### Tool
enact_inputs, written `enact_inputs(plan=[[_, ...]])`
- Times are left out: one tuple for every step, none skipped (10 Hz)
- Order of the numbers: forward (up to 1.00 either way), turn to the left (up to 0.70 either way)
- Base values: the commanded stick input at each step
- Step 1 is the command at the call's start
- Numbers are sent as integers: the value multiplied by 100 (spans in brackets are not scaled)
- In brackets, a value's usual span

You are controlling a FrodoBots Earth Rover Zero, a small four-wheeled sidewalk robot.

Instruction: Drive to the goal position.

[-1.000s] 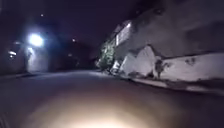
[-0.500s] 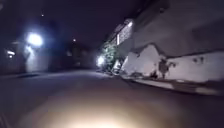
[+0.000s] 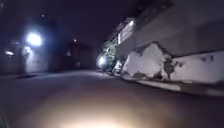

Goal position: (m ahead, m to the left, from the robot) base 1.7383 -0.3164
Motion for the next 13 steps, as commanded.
enact_inputs(plan=[[70, 0], [70, 0], [70, 0], [70, 0], [70, 0], [70, 0], [70, 0], [70, 0], [70, 0], [70, 0], [70, 0], [70, 0], [70, 0]])
